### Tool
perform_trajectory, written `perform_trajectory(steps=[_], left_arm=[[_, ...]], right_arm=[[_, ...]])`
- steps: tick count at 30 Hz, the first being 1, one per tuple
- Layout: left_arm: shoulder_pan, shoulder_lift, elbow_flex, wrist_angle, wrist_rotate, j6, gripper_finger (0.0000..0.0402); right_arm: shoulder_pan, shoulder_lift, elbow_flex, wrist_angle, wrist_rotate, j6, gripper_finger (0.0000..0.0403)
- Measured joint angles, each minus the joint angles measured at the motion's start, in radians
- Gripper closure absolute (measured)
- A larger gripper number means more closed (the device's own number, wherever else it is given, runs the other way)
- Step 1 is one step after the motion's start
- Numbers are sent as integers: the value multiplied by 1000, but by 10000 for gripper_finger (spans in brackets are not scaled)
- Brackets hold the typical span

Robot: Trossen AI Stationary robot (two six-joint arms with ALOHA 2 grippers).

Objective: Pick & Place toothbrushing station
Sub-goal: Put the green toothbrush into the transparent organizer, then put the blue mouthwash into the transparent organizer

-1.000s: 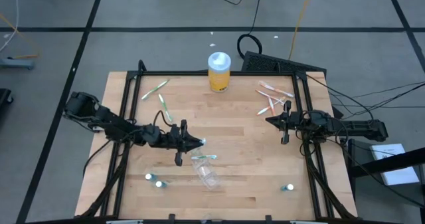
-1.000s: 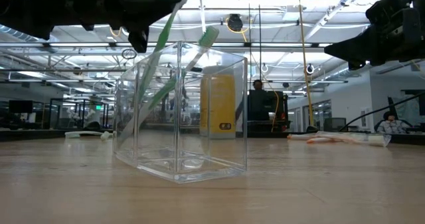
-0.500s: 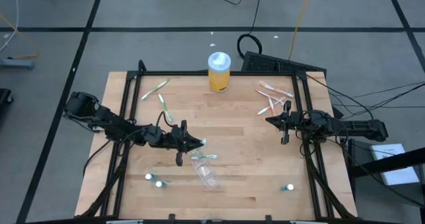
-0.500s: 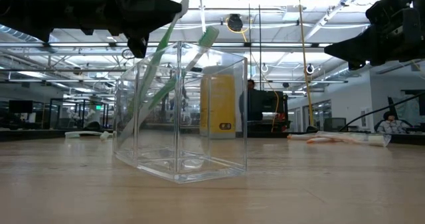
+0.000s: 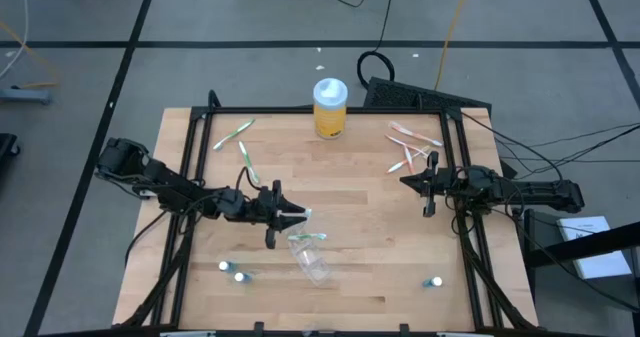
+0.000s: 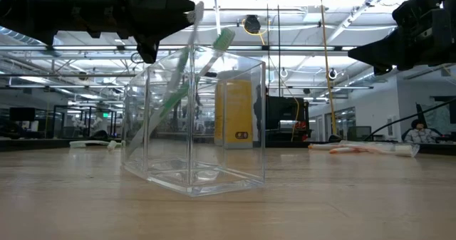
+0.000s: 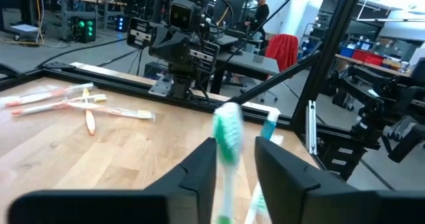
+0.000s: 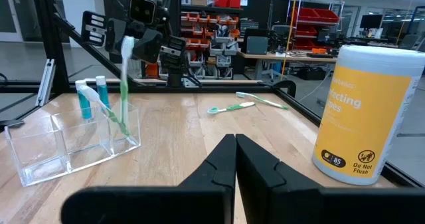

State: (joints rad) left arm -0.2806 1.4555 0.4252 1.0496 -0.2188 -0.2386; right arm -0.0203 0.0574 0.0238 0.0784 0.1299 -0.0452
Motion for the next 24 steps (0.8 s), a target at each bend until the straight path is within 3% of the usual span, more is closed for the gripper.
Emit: perform_trajectory(steps=[7,20,24], left_arm=[[0,0,0,0,0,7,249],[0,-19,0,-1,0,23,247],[0,-60,0,-14,60,24,247]], right_arm=[[0,0,0,0,0,0,399],[0,0,0,0,0,0,399],[0,0,0,0,0,0,399]])
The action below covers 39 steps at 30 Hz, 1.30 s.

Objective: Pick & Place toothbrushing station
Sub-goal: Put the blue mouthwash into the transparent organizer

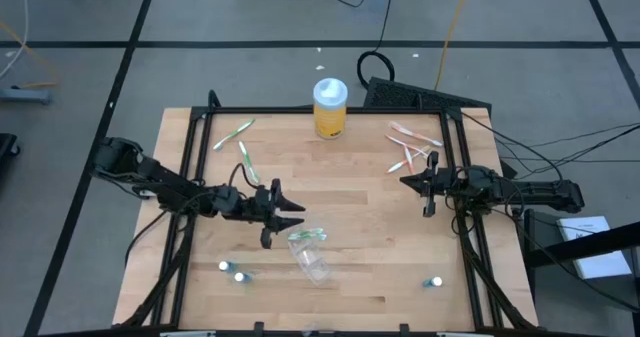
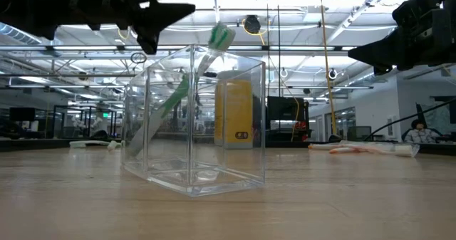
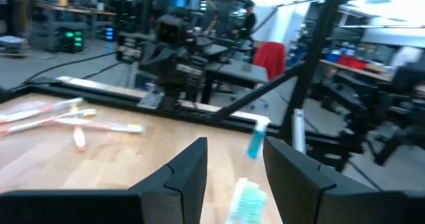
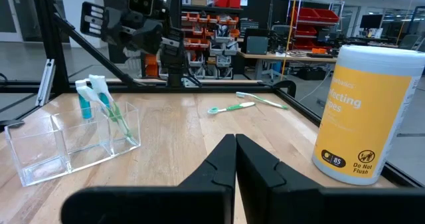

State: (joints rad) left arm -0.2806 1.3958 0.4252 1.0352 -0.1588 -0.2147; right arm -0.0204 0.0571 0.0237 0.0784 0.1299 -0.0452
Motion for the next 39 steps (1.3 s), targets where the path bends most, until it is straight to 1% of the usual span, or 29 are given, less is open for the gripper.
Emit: perform_trajectory(steps=[2,5,8,12,15,19,21,24,27,29,34,37,39], left_arm=[[-4,-30,0,-37,55,-12,247],[-20,-81,0,-132,132,-70,247],[-56,-110,0,-249,158,-150,247],[-130,-131,21,-385,159,-292,247],[-184,-134,112,-602,161,-373,247],[-254,-128,316,-1022,156,-436,247],[-281,-106,420,-1215,119,-469,247],[-326,-82,535,-1468,24,-546,248],[-374,-61,604,-1627,-32,-624,248],[-404,-42,615,-1682,-42,-658,248],[-475,-23,617,-1677,-4,-717,248],[-520,-19,616,-1689,-56,-748,254],[-543,-21,616,-1702,-78,-733,265]], right_arm=[[0,0,0,0,0,0,399],[0,0,0,0,0,0,399],[0,0,0,0,0,0,399],[0,0,0,0,0,0,399],[0,0,0,0,0,0,399],[0,0,0,0,0,0,399],[0,0,0,0,0,0,399],[0,0,0,0,0,0,399],[0,0,0,0,0,0,399],[0,0,0,0,0,0,399],[0,0,0,2,0,0,399],[0,0,0,0,0,0,399],[0,0,0,0,0,0,399]])
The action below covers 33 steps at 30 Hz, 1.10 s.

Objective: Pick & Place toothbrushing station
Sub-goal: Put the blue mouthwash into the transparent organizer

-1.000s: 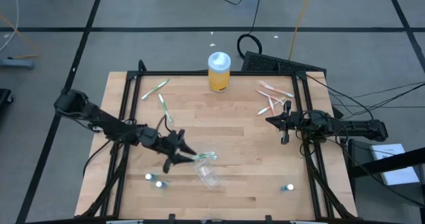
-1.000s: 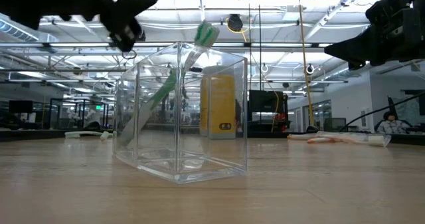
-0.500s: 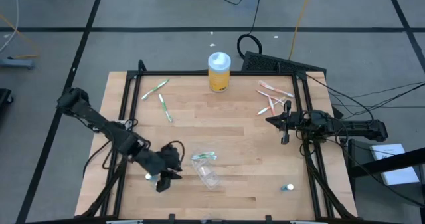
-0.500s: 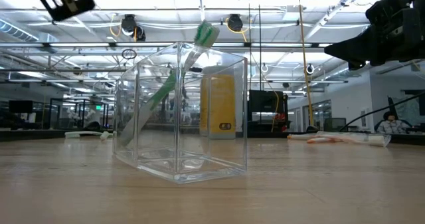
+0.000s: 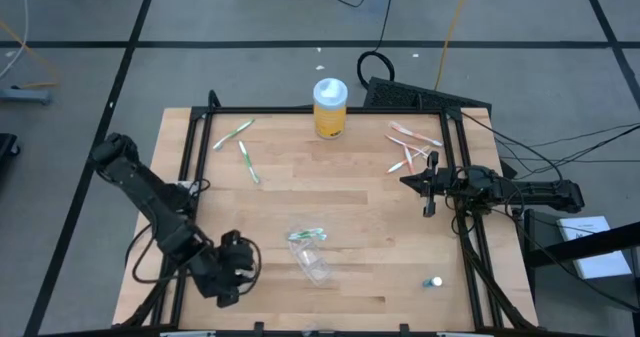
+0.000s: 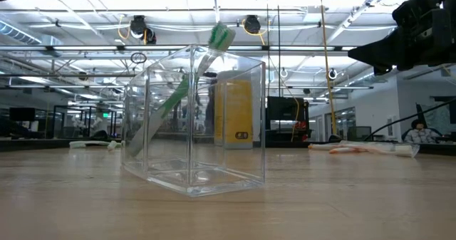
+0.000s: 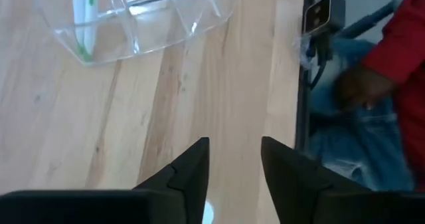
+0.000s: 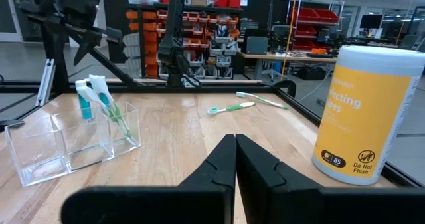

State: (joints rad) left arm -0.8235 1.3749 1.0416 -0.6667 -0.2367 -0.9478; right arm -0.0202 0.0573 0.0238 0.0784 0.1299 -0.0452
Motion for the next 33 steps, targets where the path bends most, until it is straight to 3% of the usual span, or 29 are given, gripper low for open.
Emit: perform_trajectory(steps=[5,12,16,20,24,28,33], left_arm=[[-43,33,0,-19,27,20,302],[-56,68,0,-31,150,-1,341],[-36,68,0,-31,149,-16,357],[-25,68,0,-30,76,-116,361],[36,68,0,-31,113,-205,340],[110,67,0,-32,193,-231,290],[145,67,0,-33,381,-43,223]], right_arm=[[0,0,0,0,0,0,399],[0,0,0,0,0,0,399],[0,0,0,0,0,0,399],[0,0,0,0,0,0,399],[0,0,0,0,0,0,399],[0,0,0,0,0,0,399],[0,0,0,0,0,0,399]])
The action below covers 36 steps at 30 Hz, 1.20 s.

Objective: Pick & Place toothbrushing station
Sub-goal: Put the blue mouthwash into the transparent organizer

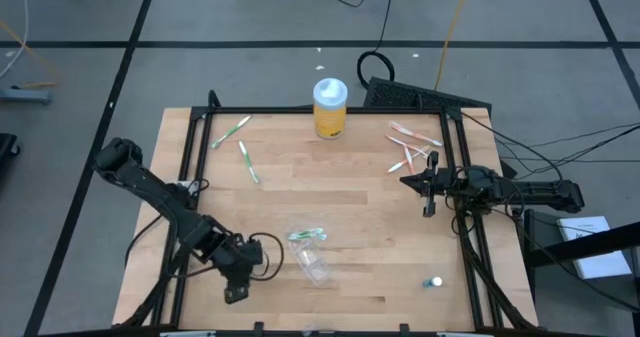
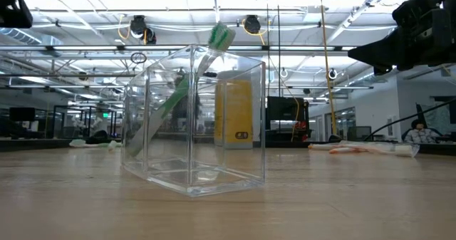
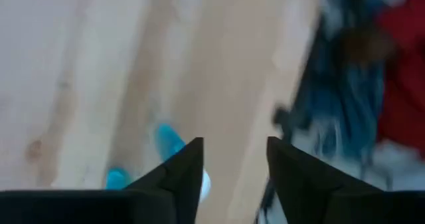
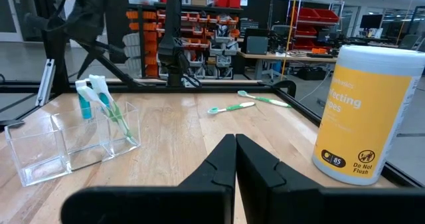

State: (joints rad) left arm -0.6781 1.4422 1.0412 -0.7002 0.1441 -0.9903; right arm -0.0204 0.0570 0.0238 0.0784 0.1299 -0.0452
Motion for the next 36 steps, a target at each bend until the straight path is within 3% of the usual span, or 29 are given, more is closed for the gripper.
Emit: perform_trajectory(steps=[3,11,18,36], left_arm=[[-1,0,0,-21,40,44,205],[0,0,-1,-116,-16,65,212],[-27,8,-1,-113,-66,49,215],[-64,115,-1,-110,-59,26,215]], right_arm=[[0,0,0,0,0,0,399],[0,0,0,0,0,0,399],[0,0,0,0,0,0,399],[0,0,0,0,0,0,399]])
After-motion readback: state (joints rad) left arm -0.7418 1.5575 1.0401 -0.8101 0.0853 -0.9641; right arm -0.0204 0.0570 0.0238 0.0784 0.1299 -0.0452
